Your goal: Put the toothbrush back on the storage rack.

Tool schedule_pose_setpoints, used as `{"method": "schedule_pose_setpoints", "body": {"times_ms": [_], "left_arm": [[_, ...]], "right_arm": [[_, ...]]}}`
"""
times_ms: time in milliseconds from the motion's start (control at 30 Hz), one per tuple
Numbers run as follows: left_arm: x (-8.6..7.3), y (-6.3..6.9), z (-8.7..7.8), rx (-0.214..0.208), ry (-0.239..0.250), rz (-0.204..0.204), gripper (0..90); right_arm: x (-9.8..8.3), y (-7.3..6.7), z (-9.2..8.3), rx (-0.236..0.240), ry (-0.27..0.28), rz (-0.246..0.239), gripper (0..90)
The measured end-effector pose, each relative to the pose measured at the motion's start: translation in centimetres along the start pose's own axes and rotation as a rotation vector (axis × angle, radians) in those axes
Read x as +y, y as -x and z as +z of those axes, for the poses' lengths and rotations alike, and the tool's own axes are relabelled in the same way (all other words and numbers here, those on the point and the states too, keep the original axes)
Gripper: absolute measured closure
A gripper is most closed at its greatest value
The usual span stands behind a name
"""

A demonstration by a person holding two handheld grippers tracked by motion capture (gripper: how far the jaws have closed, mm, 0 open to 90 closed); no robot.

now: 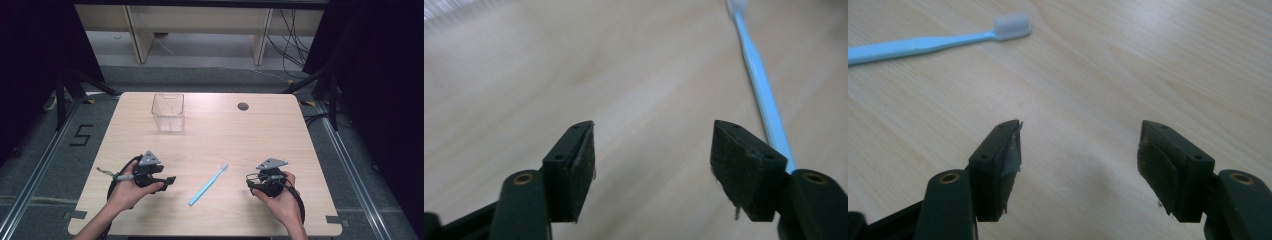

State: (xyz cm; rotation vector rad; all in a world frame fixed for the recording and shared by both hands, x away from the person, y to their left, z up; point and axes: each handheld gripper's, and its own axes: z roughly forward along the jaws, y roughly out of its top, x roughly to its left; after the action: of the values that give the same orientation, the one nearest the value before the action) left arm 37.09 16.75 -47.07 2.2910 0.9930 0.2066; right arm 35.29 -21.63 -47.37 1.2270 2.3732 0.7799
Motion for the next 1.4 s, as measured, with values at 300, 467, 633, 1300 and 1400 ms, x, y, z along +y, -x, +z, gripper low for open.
{"method": "schedule_pose_setpoints", "body": {"times_ms": [300,467,633,1300,1400], "left_arm": [[3.0,1.3,0.4,0.004,-0.195,0.012,33.9],[4.3,2.2,1.3,-0.005,-0.258,0.009,34.0],[5.4,3.1,1.9,-0.017,-0.303,0.000,34.0],[8.3,6.4,5.4,-0.041,-0.413,0.027,33.9],[8.6,6.7,5.8,-0.045,-0.434,0.053,33.9]], "right_arm": [[0.0,-0.4,0.3,0.030,-0.082,-0.015,35.0],[0.0,-0.5,0.2,0.033,-0.077,-0.007,35.1],[0.0,-0.5,0.4,0.033,-0.084,0.007,35.4],[0.0,-0.4,0.0,0.010,-0.077,0.006,36.1],[0.0,-0.4,0.0,0.010,-0.076,0.007,36.0]]}}
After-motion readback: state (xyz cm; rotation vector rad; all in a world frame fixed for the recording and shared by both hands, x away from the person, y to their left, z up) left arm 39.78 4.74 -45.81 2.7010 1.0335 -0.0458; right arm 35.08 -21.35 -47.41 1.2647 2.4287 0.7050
